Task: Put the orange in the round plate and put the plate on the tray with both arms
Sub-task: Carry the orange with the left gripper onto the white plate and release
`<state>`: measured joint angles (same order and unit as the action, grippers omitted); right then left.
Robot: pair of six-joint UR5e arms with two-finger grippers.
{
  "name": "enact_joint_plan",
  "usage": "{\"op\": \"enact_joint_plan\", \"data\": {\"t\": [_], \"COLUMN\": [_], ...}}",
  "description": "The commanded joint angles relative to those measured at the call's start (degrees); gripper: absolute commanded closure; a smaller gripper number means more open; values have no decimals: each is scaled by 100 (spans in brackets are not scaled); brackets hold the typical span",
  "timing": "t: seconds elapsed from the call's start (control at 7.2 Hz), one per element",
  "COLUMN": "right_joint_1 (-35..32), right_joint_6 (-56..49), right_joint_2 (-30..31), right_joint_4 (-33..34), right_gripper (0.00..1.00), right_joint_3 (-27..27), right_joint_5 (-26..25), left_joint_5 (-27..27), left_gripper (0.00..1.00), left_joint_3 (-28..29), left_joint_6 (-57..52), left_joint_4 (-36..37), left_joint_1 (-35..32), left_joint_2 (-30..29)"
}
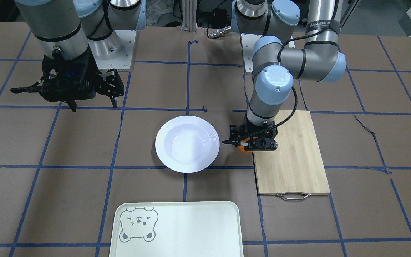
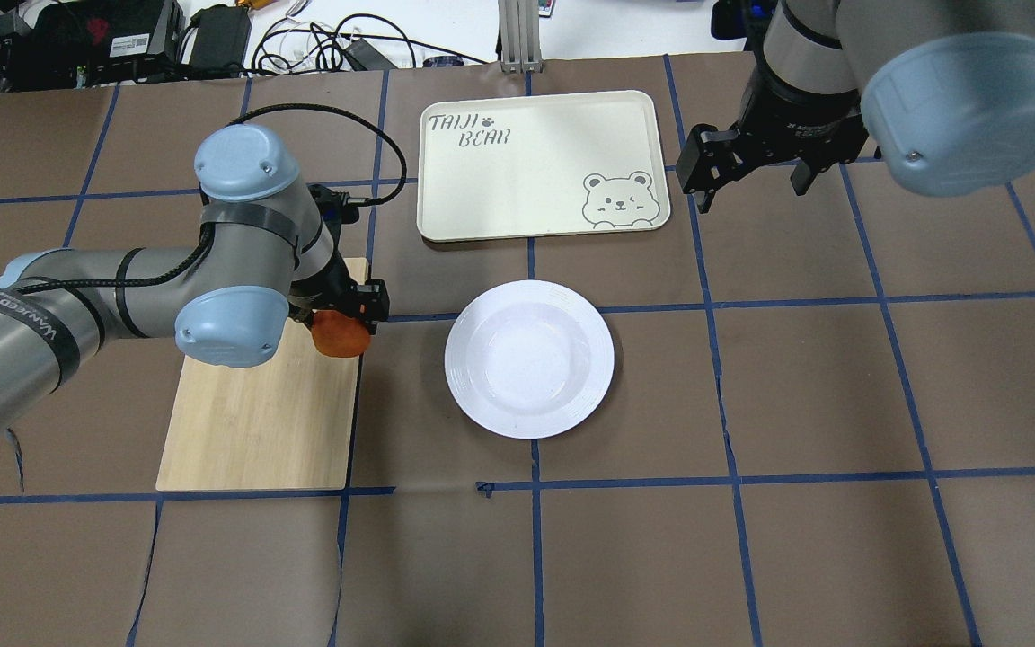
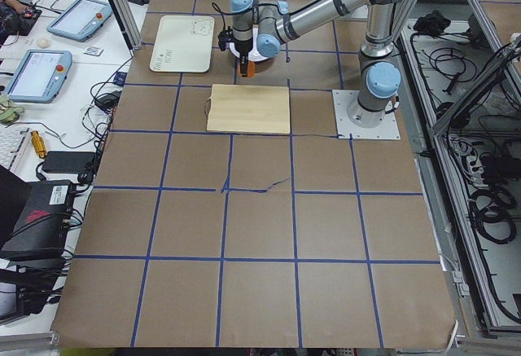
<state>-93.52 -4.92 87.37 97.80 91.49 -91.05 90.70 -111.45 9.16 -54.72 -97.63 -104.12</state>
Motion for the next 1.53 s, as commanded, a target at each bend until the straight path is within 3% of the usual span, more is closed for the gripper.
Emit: {"op": "enact_joint_plan", "data": {"t": [0.0,0.42,0.69,0.83,0.97,1.39], "right_joint_1": [-9,-9,-9,-9,-9,140], "right_joint_6": [0,0,0,0,0,0], "right_joint_2": [0,0,0,0,0,-26], "right_joint_4": [-7,-7,-7,-7,2,134], "right_gripper": [0,0,0,0,0,0], "right_joint_3": [0,9,18,18,18,9], "right_joint_5": [0,0,0,0,9,122], "left_joint_5": [-61,-498,-519,-545,-554,-475], "left_gripper": [59,59,57,52,1,0], "left_joint_3": [149,150,150,150,150,333], "left_joint_6": [1599,3035,3083,3066,2996,2594], "left_joint_4": [197,906,1138,1304,1314,1192], "left_joint_1": [-755,-1231,-1249,-1267,-1284,-1241], "left_joint_2": [-152,-520,-758,-837,-864,-505]}}
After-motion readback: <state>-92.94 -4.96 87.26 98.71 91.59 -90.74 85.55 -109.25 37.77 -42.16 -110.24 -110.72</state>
